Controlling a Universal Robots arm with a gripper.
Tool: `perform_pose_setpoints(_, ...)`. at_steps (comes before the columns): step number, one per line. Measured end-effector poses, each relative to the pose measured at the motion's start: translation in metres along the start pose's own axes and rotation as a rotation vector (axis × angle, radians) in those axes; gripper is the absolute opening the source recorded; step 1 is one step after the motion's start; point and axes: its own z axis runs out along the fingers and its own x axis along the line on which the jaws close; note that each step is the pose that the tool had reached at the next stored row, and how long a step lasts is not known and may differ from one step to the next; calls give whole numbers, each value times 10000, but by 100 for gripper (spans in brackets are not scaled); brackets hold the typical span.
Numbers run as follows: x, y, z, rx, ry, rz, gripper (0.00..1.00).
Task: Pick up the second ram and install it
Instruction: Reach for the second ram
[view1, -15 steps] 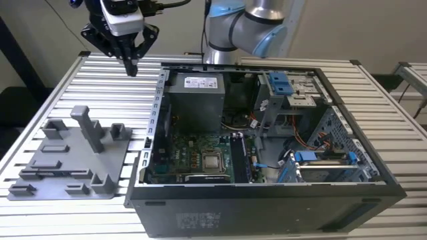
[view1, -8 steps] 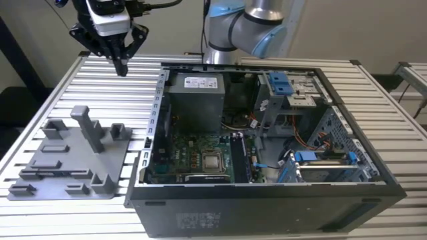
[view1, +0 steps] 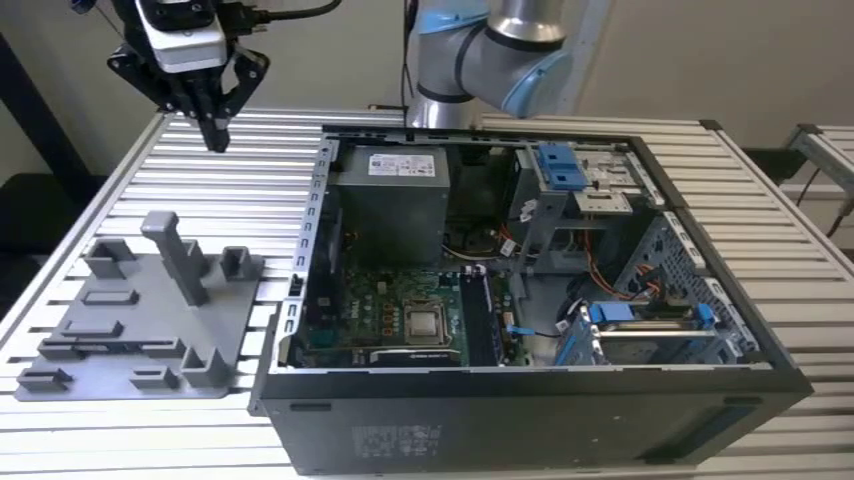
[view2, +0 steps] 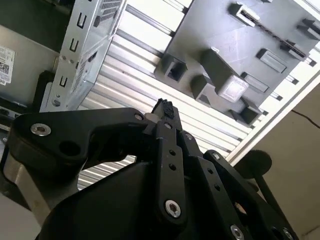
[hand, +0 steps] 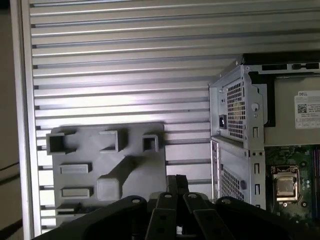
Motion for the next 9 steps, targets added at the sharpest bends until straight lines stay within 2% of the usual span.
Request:
perform_pose_setpoints(3, 76, -2, 2, 10, 144, 6, 11)
perform_pose_setpoints(6, 151, -5, 6, 17, 259, 7, 11)
perform_pose_setpoints(9, 238, -10, 10, 20, 293, 1, 11)
